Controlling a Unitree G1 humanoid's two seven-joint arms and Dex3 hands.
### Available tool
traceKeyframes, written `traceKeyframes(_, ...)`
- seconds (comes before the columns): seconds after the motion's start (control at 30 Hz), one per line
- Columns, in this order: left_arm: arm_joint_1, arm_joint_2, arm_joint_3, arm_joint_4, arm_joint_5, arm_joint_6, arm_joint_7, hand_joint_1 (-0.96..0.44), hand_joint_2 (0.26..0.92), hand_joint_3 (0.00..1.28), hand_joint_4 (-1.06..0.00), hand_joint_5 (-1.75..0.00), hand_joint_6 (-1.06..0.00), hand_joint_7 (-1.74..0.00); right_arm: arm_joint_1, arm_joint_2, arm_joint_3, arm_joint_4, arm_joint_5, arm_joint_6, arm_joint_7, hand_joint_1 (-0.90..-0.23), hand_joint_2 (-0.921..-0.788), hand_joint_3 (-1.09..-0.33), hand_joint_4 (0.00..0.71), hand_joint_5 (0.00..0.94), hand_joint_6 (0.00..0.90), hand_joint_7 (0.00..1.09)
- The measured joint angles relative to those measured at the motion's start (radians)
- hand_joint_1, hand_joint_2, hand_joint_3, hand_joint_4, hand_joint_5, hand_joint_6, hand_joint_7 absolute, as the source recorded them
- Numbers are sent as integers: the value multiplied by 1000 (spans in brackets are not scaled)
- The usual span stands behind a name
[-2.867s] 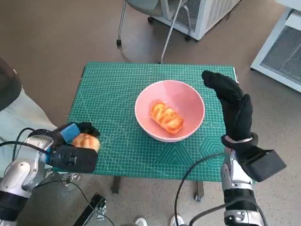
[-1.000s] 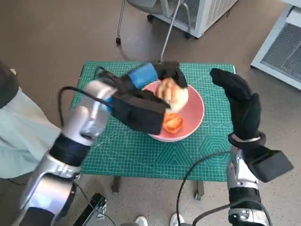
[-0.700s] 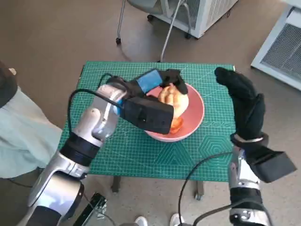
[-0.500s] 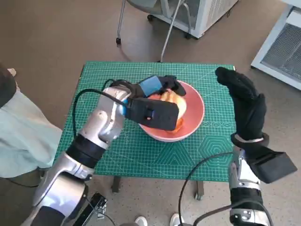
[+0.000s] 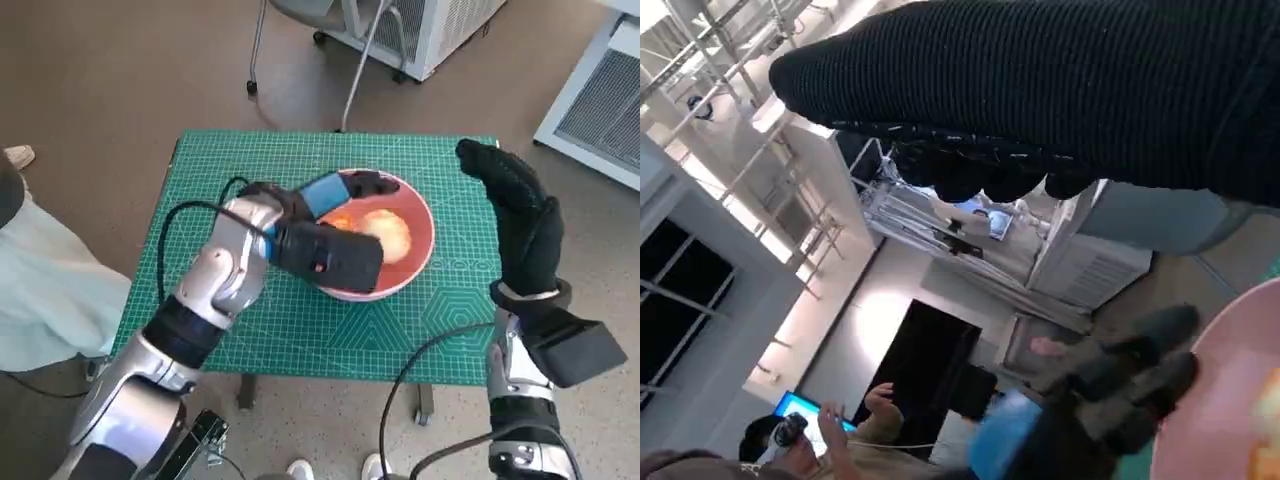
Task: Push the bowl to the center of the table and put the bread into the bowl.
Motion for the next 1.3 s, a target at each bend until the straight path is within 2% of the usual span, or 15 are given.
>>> traceKeyframes(0.1,16,9,23,-5,-22,-24,26,-96,888,20,-448,-56,-682,-189,-14,0,3,-7,0,6,-3,-573,-921,-729,427,2,98,803)
traceKeyframes(0.23,48,26,71,-42,-63,-39,48,-75,896,9,-588,-50,-677,-291,-24,0,5,-15,0,15,-5,-568,-921,-736,425,1,98,819)
traceKeyframes(0.27,58,29,87,-54,-77,-41,52,-90,903,34,-597,-49,-623,-363,-27,0,5,-15,1,19,-5,-570,-921,-739,425,0,91,833)
traceKeyframes(0.37,91,37,140,-103,-123,-48,68,-73,878,52,-645,-68,-583,-490,-36,0,5,-15,2,31,-5,-569,-921,-741,421,0,75,847)
traceKeyframes(0.53,158,43,249,-196,-232,-114,127,-111,871,48,-642,-59,-550,-518,-56,0,4,-22,10,50,-5,-562,-921,-739,403,0,39,840)
traceKeyframes(0.73,222,18,379,-172,-370,-358,310,-150,882,26,-650,-50,-554,-479,-93,0,0,-27,46,85,-2,-550,-921,-730,400,2,30,835)
traceKeyframes(0.83,243,-1,424,-136,-423,-484,388,-158,890,17,-661,-51,-565,-454,-107,1,-1,-39,54,101,-2,-549,-921,-725,402,3,33,833)
traceKeyframes(0.93,257,-20,455,-95,-456,-575,446,-144,894,14,-682,-62,-572,-447,-121,4,-1,-42,59,111,-3,-551,-921,-710,404,4,40,829)
traceKeyframes(1.03,275,-45,484,-78,-497,-620,481,-129,902,11,-693,-83,-555,-478,-133,11,-1,-42,58,117,-8,-555,-921,-693,405,5,46,826)
traceKeyframes(1.1,288,-68,499,-77,-529,-632,497,-121,911,9,-686,-118,-524,-526,-137,16,0,-43,56,120,-15,-559,-921,-685,405,5,51,825)
traceKeyframes(1.23,306,-104,524,-76,-585,-647,506,-119,918,35,-534,-441,-458,-626,-138,23,4,-45,35,120,-32,-574,-921,-678,407,6,61,823)
traceKeyframes(1.3,311,-117,532,-76,-611,-650,505,-127,919,51,-490,-533,-444,-651,-138,25,6,-45,25,120,-37,-578,-921,-676,407,5,64,822)
